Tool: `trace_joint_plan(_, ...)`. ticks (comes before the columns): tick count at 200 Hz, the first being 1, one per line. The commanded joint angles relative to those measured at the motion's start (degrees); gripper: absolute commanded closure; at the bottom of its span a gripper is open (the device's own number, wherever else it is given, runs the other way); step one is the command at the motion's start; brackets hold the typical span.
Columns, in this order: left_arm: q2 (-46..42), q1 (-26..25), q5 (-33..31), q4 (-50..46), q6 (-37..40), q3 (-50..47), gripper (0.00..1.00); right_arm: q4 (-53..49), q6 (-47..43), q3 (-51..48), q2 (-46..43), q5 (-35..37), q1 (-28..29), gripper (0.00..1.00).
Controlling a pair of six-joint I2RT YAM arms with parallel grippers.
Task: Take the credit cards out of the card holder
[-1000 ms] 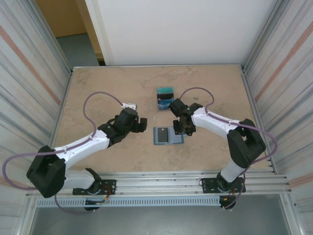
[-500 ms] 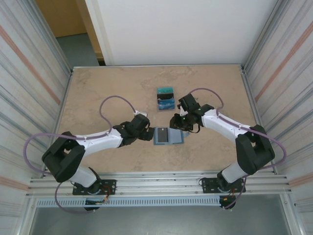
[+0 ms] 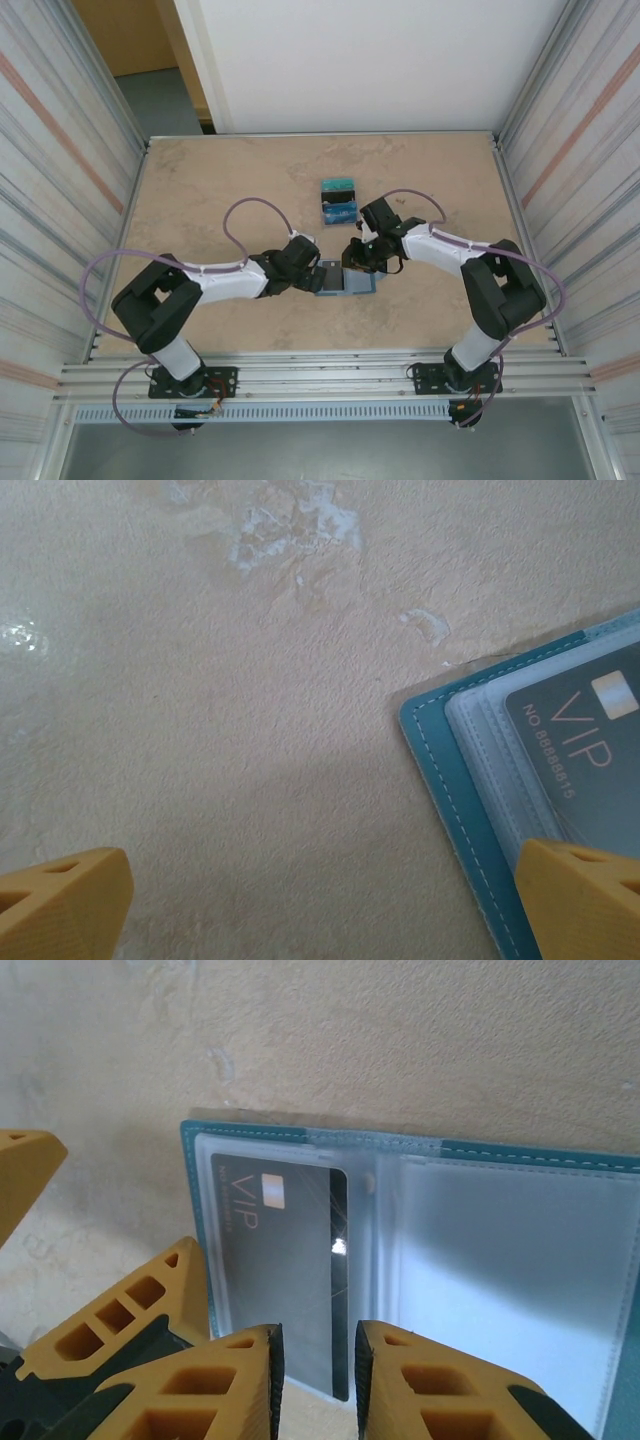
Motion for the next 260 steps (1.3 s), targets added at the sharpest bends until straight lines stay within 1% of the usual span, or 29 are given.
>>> trace_joint_plan(1,1.1,-0.2,0.1,0.5,0.4,1.4,0.01,0.7,0.5,-0.7,1.4,-1.3,0.1,0.74)
trace_joint_plan(43,2.2,-0.2,0.5,0.2,0.2,1.4,0.01,2.7,0.8,-1.6,2.7,-2.5,0.2,0.78)
trace_joint_plan(111,2.2,-0.2,0.0,-1.0,-0.3,1.2,0.01,5.5,1.3,-2.7,4.8,-4.2,0.3,0.78)
trace_joint_plan(174,2.7,-0.2,0.0,-1.5,-0.4,1.5,0.01,6.2,1.4,-3.3,5.5,-4.5,0.2,0.81)
trace_joint_plan(216,2.9,-0.2,0.0,-1.9,-0.4,1.7,0.01,8.4,2.1,-4.2,5.3,-6.6,0.0,0.84)
trace_joint_plan(260,3.0,-0.2,-0.8,-3.6,-0.7,2.0,0.01,11.4,2.9,-5.9,4.2,-9.1,-0.8,0.90)
